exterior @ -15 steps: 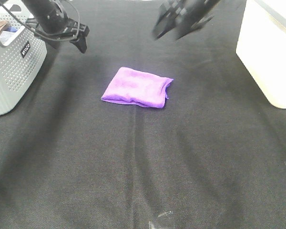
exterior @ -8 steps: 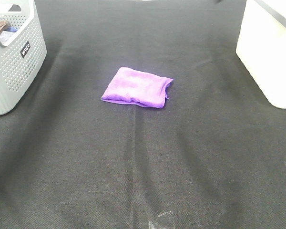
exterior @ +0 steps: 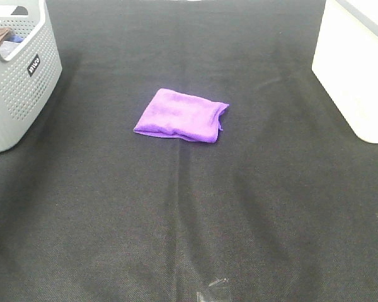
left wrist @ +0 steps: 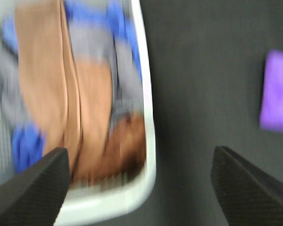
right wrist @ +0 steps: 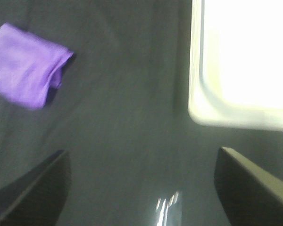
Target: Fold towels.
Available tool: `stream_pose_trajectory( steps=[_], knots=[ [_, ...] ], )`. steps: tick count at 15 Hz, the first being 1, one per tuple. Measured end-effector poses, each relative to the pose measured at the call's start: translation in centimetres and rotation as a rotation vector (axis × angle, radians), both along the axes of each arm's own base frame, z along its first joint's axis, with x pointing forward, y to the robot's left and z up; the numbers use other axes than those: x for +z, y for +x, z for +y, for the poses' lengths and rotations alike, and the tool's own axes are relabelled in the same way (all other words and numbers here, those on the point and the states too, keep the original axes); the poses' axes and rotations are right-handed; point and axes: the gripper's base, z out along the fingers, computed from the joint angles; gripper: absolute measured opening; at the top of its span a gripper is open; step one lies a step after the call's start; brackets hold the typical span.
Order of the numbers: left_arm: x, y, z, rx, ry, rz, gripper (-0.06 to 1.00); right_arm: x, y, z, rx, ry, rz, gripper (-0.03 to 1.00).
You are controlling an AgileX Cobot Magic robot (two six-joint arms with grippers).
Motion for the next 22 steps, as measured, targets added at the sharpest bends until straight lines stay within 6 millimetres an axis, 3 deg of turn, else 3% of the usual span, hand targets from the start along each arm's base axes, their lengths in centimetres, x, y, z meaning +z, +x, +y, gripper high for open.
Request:
stream_pose_trajectory(
  steps=[3, 6, 7, 10, 14, 16, 18, 22],
  knots=[
    [-0.3, -10.4, -0.4, 0.012, 0.002, 0.056, 0.76, -0.1, -10.4, 0.1, -0.004, 0.006, -0.071, 0.81],
    [-2.0, -19.1, -0.7, 0.022, 0.015, -0.05, 0.76, -2.9, -19.0, 0.2, -0.003, 0.005, -0.157, 0.81],
    [-3.5, -22.7, -0.8, 0.026, 0.028, -0.094, 0.76, -4.9, -22.6, 0.1, -0.006, -0.003, -0.211, 0.81],
    [-7.3, -28.7, -0.9, 0.033, 0.057, -0.129, 0.76, -9.0, -26.9, -0.3, -0.027, -0.048, -0.281, 0.81],
    [-10.7, -34.0, -1.1, 0.046, 0.058, -0.244, 0.76, -13.2, -30.1, -0.6, -0.049, -0.085, -0.385, 0.81],
    [-12.0, -36.8, -1.2, 0.097, 0.013, -0.366, 0.76, -14.2, -30.0, -0.6, -0.075, -0.057, -0.369, 0.81],
    [-12.9, -38.2, -1.3, 0.118, -0.011, -0.441, 0.76, -15.1, -29.3, -0.6, -0.081, -0.054, -0.358, 0.81],
    [-13.1, -38.4, -1.3, 0.142, -0.04, -0.461, 0.76, -16.9, -28.0, -0.6, -0.08, -0.044, -0.341, 0.81]
  ],
)
